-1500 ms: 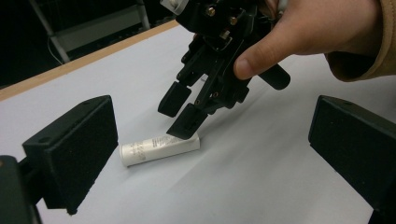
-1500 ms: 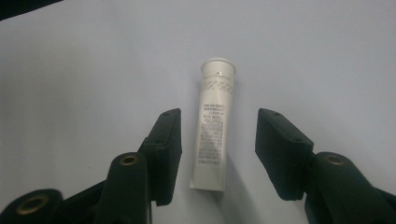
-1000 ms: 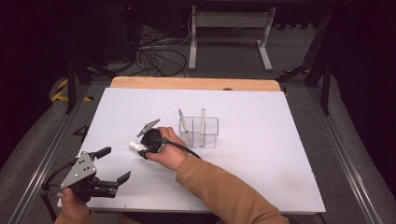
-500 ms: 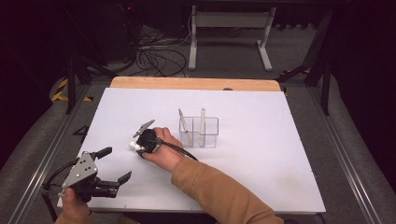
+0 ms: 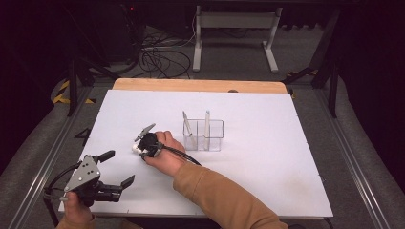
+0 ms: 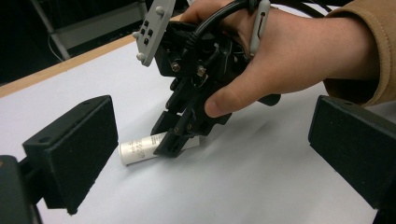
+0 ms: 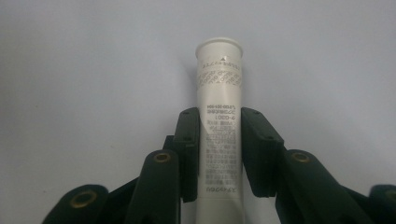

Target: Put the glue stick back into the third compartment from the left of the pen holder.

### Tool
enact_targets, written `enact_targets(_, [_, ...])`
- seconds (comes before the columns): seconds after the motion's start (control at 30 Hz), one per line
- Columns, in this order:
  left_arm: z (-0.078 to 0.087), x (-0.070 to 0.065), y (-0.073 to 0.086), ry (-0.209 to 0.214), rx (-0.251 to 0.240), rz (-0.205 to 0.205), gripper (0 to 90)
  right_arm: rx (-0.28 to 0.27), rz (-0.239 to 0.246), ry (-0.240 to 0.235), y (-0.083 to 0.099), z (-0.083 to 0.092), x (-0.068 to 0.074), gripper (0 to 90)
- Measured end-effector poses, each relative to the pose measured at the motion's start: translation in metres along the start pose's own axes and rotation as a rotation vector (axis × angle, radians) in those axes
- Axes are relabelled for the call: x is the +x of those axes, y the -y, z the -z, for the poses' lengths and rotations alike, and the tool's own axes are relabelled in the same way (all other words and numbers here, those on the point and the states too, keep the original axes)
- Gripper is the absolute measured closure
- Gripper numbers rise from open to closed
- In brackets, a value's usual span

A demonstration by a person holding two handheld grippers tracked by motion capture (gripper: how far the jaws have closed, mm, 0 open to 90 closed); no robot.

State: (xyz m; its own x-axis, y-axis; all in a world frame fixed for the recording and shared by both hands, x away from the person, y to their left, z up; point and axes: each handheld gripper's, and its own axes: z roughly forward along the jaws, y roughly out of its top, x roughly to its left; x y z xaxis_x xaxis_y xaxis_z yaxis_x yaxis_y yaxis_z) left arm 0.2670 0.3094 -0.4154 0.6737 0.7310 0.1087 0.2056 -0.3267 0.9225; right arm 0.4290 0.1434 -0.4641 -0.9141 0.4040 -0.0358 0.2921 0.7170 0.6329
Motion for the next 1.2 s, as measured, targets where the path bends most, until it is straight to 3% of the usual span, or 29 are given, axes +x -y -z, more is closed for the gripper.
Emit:
enact_targets(0.47, [0.001,0.000,0.000,-0.007,-0.004,-0.002,2.3,-0.057,0.005,-0.007,-0.003,0.022,-0.003,70.6])
enact_targets(1.2, [-0.002,0.000,-0.001,-0.005,-0.003,0.002,2.3,-0.277,0.009,-0.001,0.007,0.089,-0.003,70.6])
